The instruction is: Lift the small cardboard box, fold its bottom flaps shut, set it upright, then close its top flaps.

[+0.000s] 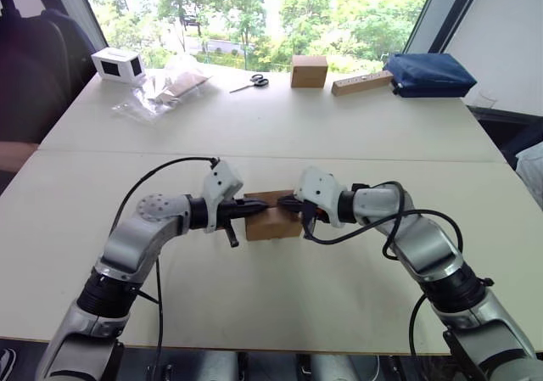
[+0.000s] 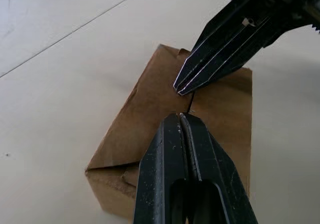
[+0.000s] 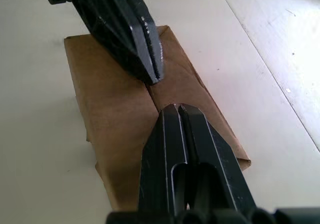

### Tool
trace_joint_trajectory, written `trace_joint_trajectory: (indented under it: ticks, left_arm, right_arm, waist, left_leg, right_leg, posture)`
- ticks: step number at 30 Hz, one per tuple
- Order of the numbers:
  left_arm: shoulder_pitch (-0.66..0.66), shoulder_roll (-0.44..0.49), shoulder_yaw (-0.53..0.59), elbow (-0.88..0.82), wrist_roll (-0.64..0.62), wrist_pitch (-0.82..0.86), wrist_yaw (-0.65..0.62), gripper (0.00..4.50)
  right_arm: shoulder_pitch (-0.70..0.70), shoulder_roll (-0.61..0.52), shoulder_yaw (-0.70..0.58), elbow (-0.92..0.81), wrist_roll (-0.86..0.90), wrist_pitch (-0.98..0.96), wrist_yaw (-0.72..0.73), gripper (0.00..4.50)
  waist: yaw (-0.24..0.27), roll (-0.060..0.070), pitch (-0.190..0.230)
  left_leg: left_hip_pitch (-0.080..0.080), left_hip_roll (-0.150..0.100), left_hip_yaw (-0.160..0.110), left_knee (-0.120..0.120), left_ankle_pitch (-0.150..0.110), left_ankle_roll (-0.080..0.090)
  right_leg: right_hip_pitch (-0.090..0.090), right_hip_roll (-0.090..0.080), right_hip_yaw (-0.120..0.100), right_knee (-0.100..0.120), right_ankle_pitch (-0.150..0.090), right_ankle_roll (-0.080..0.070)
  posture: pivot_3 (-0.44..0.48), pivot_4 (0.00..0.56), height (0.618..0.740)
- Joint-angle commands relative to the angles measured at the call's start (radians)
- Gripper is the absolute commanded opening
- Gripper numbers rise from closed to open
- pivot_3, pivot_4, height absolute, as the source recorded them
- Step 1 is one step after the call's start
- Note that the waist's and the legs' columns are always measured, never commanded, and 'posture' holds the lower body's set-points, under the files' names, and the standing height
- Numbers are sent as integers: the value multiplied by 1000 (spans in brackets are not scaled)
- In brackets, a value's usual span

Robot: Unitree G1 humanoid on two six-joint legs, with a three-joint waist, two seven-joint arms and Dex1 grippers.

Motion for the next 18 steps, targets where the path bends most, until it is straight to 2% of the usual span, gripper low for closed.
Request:
trace_joint_trajectory:
  ticks: [1, 12, 15, 18]
  left_arm:
    - [5, 1, -1, -8, 13, -19, -3, 24]
    - [-1, 5, 15, 8, 17, 0, 13, 24]
    - [-15, -20, 91, 5, -22, -10, 50, 24]
    - [-9, -67, 211, -65, -73, 16, 164, 24]
  right_arm:
    - [-11, 7, 13, -16, -8, 13, 3, 0]
    - [-9, 7, -3, -17, -9, 8, 3, 0]
    - [5, 55, -97, -77, 99, -31, 10, 0]
    - [31, 75, -199, -139, 186, -11, -5, 0]
  waist:
    - [0, 0, 0]
    - [0, 0, 0]
    - [0, 0, 0]
    - [0, 0, 0]
  left_leg:
    - [0, 0, 0, 0, 0, 0]
    - [0, 0, 0, 0, 0, 0]
    - [0, 0, 0, 0, 0, 0]
    - [0, 1, 0, 0, 0, 0]
  right_leg:
    - [0, 0, 0, 0, 0, 0]
    - [0, 0, 0, 0, 0, 0]
    - [0, 0, 0, 0, 0, 0]
    - [0, 0, 0, 0, 0, 0]
  posture:
    - [0, 150, 740]
    - [0, 150, 740]
    - [0, 150, 740]
    - [0, 150, 740]
